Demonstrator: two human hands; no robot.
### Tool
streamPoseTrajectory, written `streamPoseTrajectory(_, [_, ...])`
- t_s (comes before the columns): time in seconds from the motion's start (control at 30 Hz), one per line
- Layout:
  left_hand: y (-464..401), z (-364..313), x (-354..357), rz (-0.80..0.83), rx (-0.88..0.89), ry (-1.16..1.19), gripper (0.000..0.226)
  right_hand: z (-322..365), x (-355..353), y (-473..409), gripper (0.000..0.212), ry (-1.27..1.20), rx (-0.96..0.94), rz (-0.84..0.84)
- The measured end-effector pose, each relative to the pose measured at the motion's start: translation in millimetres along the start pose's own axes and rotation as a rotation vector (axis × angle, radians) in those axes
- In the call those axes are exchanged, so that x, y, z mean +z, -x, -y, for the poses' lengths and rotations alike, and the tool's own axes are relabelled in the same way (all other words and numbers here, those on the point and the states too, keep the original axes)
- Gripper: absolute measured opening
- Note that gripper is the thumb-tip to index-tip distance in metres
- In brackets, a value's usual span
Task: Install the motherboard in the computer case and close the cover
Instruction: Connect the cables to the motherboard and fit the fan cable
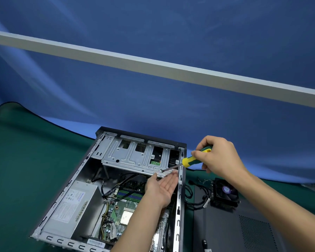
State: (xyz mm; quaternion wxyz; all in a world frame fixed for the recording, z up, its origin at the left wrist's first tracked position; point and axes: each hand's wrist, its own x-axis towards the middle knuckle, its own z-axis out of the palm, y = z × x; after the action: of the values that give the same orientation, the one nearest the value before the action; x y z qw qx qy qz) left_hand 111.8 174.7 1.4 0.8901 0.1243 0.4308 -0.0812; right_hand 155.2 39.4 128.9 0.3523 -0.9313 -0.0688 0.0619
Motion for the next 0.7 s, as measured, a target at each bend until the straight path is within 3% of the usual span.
streamPoseTrajectory(0.2, [-11.6,-2.7,-15.4,-0.171,0.069,-0.229,0.05,4.8,-6.8,-10.6,0.014,0.078,-0.011,0.025])
streamPoseTrajectory(0.37, [-24.3,-3.7,-15.1,-0.158,0.117,-0.258,0.064,6.3,-9.5,-21.7,0.011,0.168,-0.007,0.055])
streamPoseTrajectory(0.7, [-41.6,-10.7,-15.6,-0.147,0.129,-0.295,0.066,11.6,-7.3,-41.7,0.011,0.281,-0.017,0.094])
